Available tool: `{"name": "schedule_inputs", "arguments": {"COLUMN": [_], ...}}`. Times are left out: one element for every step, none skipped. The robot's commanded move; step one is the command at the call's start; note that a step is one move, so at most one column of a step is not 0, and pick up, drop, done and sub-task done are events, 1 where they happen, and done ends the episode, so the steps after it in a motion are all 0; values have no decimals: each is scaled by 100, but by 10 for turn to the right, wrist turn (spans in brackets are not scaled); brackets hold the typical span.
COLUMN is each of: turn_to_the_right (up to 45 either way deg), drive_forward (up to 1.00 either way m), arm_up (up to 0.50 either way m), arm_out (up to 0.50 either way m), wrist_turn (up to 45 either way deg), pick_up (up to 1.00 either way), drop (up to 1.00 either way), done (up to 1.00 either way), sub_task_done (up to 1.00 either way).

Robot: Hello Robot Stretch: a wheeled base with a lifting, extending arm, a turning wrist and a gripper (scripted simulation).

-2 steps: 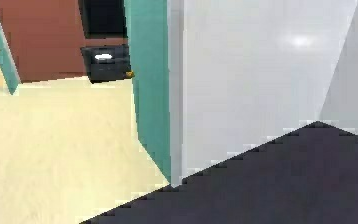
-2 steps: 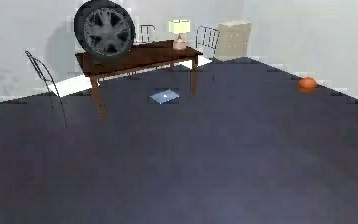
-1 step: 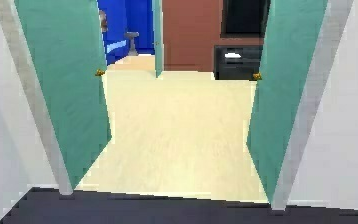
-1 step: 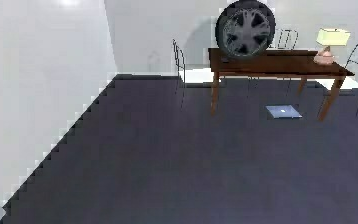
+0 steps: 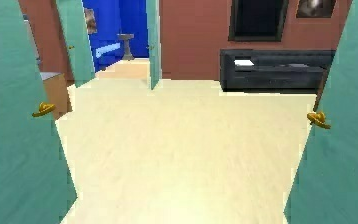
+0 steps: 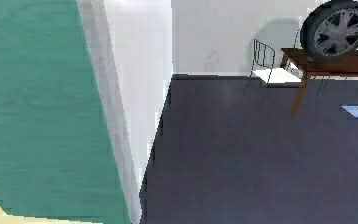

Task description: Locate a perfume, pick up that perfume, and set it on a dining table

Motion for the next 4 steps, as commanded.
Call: {"name": "schedule_inputs", "arguments": {"turn_to_the_right": [0, -60, 0, -180], "drive_forward": [100, 0, 55, 0], "arm_up": [0, 0, 0, 0], "arm_out": [0, 0, 0, 0], "wrist_turn": [0, 0, 0, 0], "pick_up": [0, 0, 0, 0], "drop": [0, 0, 0, 0], "done": [0, 0, 0, 0], "sub_task_done": [0, 0, 0, 0]}}
